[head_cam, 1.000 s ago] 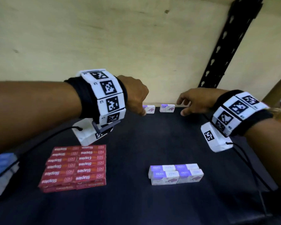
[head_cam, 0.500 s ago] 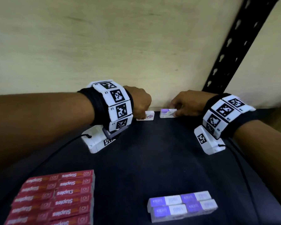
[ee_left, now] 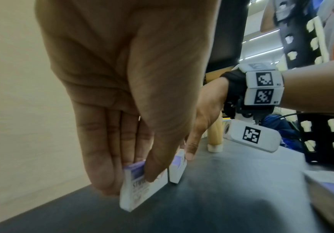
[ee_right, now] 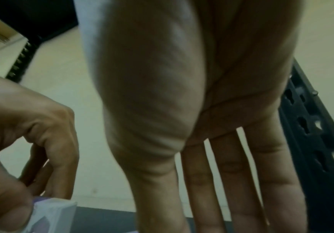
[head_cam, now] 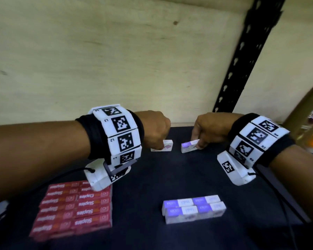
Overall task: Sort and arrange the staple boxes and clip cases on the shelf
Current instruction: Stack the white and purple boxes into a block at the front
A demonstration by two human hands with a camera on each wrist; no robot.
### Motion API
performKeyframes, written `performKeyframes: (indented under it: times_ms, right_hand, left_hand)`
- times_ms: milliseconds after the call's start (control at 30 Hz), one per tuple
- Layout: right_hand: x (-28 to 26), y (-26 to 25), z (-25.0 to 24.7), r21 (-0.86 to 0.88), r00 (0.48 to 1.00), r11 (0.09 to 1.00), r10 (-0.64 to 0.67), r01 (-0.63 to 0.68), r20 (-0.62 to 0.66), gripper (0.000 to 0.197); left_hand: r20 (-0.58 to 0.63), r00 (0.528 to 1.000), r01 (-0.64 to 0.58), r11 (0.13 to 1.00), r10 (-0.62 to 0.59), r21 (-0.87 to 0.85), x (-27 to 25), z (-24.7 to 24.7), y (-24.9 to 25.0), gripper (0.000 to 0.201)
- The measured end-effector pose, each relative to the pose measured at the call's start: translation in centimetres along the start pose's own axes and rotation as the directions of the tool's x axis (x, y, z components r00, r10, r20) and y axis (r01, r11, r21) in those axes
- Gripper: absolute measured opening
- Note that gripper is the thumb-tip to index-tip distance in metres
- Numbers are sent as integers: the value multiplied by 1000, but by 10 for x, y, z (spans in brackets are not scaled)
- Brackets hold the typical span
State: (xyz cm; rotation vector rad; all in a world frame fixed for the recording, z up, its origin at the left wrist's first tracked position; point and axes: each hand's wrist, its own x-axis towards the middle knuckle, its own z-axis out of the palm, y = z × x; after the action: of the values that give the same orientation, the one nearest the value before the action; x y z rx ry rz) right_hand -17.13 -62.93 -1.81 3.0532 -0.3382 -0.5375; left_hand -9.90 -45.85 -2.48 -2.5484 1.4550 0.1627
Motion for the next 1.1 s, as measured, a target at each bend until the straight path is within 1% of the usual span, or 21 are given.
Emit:
performKeyframes:
  times_ms: [133, 233, 367, 533, 600, 667, 767, 833, 933, 1100]
  right_hand:
    - [-34, -3, 11, 38, 999, 999, -35, 35, 4, 13]
    - [-61, -5, 22, 71, 997, 995, -67, 64, 33, 11]
    - [-89, -5, 33, 87, 994, 993, -82, 76, 69, 11]
    - [-108, -3, 42, 151, 993, 987, -75, 60, 95, 11]
    - [-112, -2, 44, 151, 992, 986, -83, 68, 95, 13]
    - [-114, -2, 46, 162, 991, 985, -86, 68, 105, 14]
    - [-116, -2, 48, 236, 986, 969, -102, 68, 135, 14]
    - [-117, -2, 49, 271, 983, 960, -115, 74, 141, 16]
    - [-117, -3, 50, 269, 982, 959, -127, 86, 139, 17]
    - [-117, -6, 51, 262, 980, 959, -148, 110, 130, 17]
  left_hand:
    - [14, 999, -47, 999, 47, -21, -35, 3, 16, 26]
    - [18, 998, -66, 997, 67, -34, -61, 6, 28, 20]
    - [26, 997, -66, 997, 68, -50, -89, 16, 39, 13]
    - [50, 997, -47, 993, 53, -107, -103, 21, 46, 2]
    - [67, 996, -44, 992, 53, -122, -107, 22, 48, 5]
    - [94, 994, -45, 989, 59, -140, -109, 22, 49, 11]
    - [125, 991, -30, 981, 55, -193, -113, 20, 49, 20]
    - [118, 992, -18, 975, 45, -221, -115, 18, 50, 25]
    - [97, 995, -10, 975, 32, -223, -113, 17, 53, 27]
    - [82, 996, -23, 969, 45, -246, -109, 16, 60, 26]
